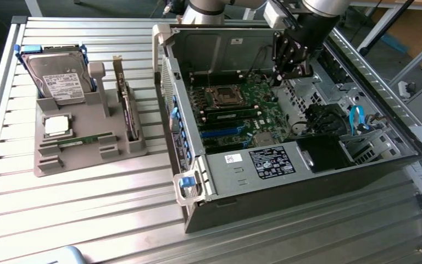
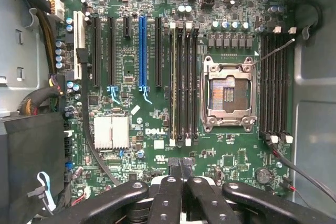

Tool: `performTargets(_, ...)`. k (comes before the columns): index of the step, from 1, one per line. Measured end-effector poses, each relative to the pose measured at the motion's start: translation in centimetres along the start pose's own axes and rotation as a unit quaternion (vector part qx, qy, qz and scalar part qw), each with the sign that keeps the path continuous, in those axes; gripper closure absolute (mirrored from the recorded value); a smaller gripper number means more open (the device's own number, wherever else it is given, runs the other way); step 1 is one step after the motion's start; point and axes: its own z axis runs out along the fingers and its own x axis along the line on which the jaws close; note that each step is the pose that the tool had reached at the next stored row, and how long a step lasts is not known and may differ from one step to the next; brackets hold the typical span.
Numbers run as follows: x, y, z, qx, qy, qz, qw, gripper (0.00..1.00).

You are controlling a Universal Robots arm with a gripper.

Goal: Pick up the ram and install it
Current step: 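Press down the ram until it locks into place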

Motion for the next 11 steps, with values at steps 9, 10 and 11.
performTargets(9, 0.0, -0.02, 1.42, 0.0, 0.0, 0.0, 1.0, 0.9)
performTargets(10, 0.1, -0.02, 1.6, 0.0, 0.0, 0.0, 1.0, 0.9)
performTargets(11, 0.1, -0.02, 1.75, 0.0, 0.0, 0.0, 1.0, 0.9)
